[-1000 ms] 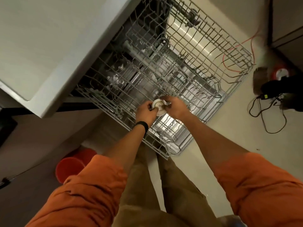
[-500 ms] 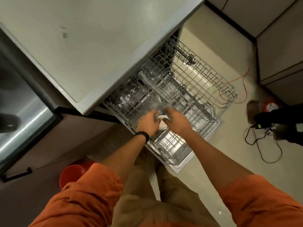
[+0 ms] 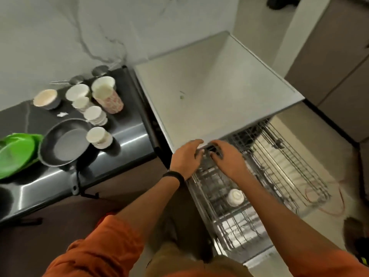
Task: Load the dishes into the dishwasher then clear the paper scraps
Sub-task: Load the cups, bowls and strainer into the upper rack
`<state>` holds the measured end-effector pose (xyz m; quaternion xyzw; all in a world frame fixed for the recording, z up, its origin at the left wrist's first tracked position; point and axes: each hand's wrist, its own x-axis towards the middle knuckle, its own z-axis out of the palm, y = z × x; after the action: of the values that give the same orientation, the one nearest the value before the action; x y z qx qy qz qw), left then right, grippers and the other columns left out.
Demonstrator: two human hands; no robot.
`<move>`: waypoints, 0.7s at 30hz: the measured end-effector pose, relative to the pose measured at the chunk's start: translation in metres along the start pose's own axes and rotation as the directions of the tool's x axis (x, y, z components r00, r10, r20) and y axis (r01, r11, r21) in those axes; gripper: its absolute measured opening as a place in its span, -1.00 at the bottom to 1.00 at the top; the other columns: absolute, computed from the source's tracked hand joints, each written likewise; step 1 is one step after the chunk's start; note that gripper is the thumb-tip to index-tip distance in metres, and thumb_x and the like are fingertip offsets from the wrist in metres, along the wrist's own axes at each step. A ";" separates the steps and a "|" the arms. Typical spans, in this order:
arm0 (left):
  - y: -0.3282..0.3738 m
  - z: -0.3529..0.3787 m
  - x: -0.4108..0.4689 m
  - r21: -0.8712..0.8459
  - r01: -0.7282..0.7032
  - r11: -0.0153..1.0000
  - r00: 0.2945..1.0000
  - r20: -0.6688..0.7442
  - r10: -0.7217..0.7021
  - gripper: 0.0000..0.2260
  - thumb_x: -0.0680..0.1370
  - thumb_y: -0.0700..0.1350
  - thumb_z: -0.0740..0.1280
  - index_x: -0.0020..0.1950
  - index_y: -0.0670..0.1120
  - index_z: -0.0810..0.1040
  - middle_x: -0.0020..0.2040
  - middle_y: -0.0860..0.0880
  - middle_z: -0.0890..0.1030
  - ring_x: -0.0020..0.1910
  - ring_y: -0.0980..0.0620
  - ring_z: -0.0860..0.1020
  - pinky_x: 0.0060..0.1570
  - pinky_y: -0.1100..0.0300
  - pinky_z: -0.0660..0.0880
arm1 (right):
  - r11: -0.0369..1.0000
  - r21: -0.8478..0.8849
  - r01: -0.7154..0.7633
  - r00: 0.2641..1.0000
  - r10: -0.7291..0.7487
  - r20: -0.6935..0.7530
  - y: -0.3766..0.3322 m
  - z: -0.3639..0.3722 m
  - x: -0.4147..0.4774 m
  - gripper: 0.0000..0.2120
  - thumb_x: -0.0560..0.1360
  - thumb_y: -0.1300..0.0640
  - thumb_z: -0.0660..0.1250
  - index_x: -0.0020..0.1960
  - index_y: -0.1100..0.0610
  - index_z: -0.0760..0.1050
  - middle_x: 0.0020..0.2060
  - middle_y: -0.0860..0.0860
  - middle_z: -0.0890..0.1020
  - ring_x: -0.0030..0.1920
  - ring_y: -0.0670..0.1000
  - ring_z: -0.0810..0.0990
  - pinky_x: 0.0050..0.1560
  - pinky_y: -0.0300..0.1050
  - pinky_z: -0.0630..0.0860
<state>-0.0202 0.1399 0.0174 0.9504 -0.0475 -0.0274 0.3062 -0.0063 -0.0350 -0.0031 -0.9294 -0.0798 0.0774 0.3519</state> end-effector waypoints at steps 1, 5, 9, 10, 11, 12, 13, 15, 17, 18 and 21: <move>-0.008 -0.011 0.000 0.000 0.005 1.000 1.000 -0.029 -0.005 -0.66 0.66 -0.01 0.27 0.43 0.01 0.49 0.31 -0.01 0.60 0.20 -0.03 0.59 0.18 0.00 0.55 | 1.000 0.005 0.023 1.000 -0.023 0.000 -0.012 0.003 0.008 -0.62 0.61 0.04 0.34 0.41 0.04 0.46 0.29 0.01 0.58 0.26 0.06 0.56 0.27 -0.02 0.49; -0.053 -0.063 -0.004 0.015 0.057 0.998 0.988 -0.142 -0.054 -0.66 0.65 0.03 0.27 0.44 0.08 0.47 0.33 0.07 0.57 0.22 0.02 0.58 0.22 -0.01 0.54 | 0.993 0.017 0.114 0.993 -0.115 0.019 -0.075 0.032 0.040 -0.60 0.61 -0.02 0.33 0.43 0.01 0.45 0.33 -0.02 0.55 0.28 0.05 0.53 0.30 0.02 0.48; -0.101 -0.113 -0.005 0.041 0.088 0.995 0.972 -0.224 -0.077 -0.67 0.64 -0.03 0.29 0.40 0.03 0.50 0.29 0.03 0.60 0.18 -0.04 0.58 0.14 0.04 0.53 | 0.982 0.014 0.191 0.980 -0.191 0.050 -0.139 0.066 0.071 -0.58 0.58 -0.01 0.36 0.42 -0.01 0.45 0.33 -0.03 0.56 0.28 0.06 0.54 0.30 0.04 0.48; -0.115 -0.125 -0.005 0.062 0.095 0.994 0.967 -0.242 -0.077 -0.67 0.63 -0.04 0.30 0.41 0.00 0.50 0.30 0.00 0.60 0.20 -0.06 0.58 0.14 0.05 0.50 | 0.977 0.008 0.213 0.975 -0.213 0.063 -0.154 0.076 0.079 -0.57 0.58 -0.01 0.37 0.43 0.00 0.45 0.32 -0.02 0.56 0.28 0.07 0.54 0.30 0.04 0.48; -0.127 -0.136 -0.004 0.073 0.104 0.992 0.962 -0.262 -0.081 -0.66 0.63 -0.06 0.30 0.41 -0.03 0.51 0.30 -0.03 0.60 0.22 -0.09 0.57 0.14 0.06 0.48 | 0.973 -0.002 0.231 0.970 -0.231 0.076 -0.167 0.084 0.086 -0.56 0.57 -0.01 0.38 0.43 0.00 0.44 0.33 -0.01 0.56 0.29 0.08 0.54 0.31 0.04 0.48; -0.141 -0.147 -0.003 0.070 0.115 0.991 0.952 -0.291 -0.090 -0.66 0.63 -0.08 0.32 0.40 -0.06 0.52 0.31 -0.07 0.60 0.23 -0.11 0.56 0.16 0.05 0.47 | 0.968 -0.011 0.249 0.965 -0.247 0.091 -0.182 0.094 0.093 -0.54 0.57 -0.01 0.38 0.44 0.01 0.43 0.33 0.00 0.56 0.30 0.08 0.54 0.31 0.02 0.48; -0.154 -0.159 -0.002 0.062 0.127 0.990 0.941 -0.323 -0.100 -0.67 0.62 -0.10 0.33 0.39 -0.09 0.54 0.30 -0.09 0.60 0.24 -0.13 0.55 0.19 0.03 0.46 | 0.965 -0.017 0.261 0.960 -0.258 0.106 -0.196 0.104 0.100 -0.53 0.57 -0.02 0.38 0.45 0.01 0.43 0.34 0.00 0.55 0.30 0.07 0.53 0.31 0.00 0.47; -0.181 -0.178 0.001 0.067 0.163 0.984 0.918 -0.376 -0.126 -0.67 0.60 -0.10 0.35 0.36 -0.08 0.55 0.27 -0.09 0.61 0.25 -0.12 0.54 0.22 0.03 0.44 | 0.960 -0.011 0.281 0.952 -0.277 0.128 -0.221 0.123 0.113 -0.52 0.57 -0.02 0.39 0.46 0.02 0.43 0.35 0.00 0.55 0.32 0.06 0.52 0.32 -0.02 0.46; -0.205 -0.193 0.003 0.094 0.207 0.974 0.898 -0.413 -0.151 -0.67 0.57 -0.07 0.37 0.33 -0.05 0.55 0.23 -0.06 0.61 0.24 -0.11 0.52 0.19 0.01 0.48 | 0.958 -0.006 0.288 0.948 -0.284 0.143 -0.242 0.138 0.125 -0.50 0.55 -0.01 0.41 0.46 0.02 0.43 0.35 0.00 0.55 0.32 0.06 0.52 0.33 -0.01 0.46; -0.217 -0.200 0.004 0.113 0.232 0.966 0.896 -0.413 -0.166 -0.65 0.55 -0.05 0.38 0.34 -0.04 0.54 0.23 -0.06 0.60 0.25 -0.12 0.50 0.19 -0.01 0.49 | 0.957 -0.010 0.289 0.946 -0.284 0.156 -0.252 0.146 0.130 -0.49 0.54 0.01 0.42 0.46 0.02 0.43 0.35 0.00 0.55 0.32 0.06 0.52 0.33 0.00 0.46; -0.245 -0.211 0.000 0.201 0.301 0.932 0.926 -0.294 -0.235 -0.48 0.49 0.09 0.40 0.43 0.01 0.46 0.34 -0.07 0.54 0.34 -0.14 0.42 0.25 -0.06 0.46 | 0.965 -0.017 0.263 0.943 -0.253 0.216 -0.272 0.166 0.142 -0.46 0.53 0.02 0.43 0.47 0.02 0.40 0.36 0.01 0.53 0.33 0.08 0.51 0.31 0.04 0.47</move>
<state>0.0154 0.4606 0.0452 0.9730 0.1221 0.0639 0.1850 0.0738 0.3017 0.0427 -0.9051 -0.2395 0.1277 0.3273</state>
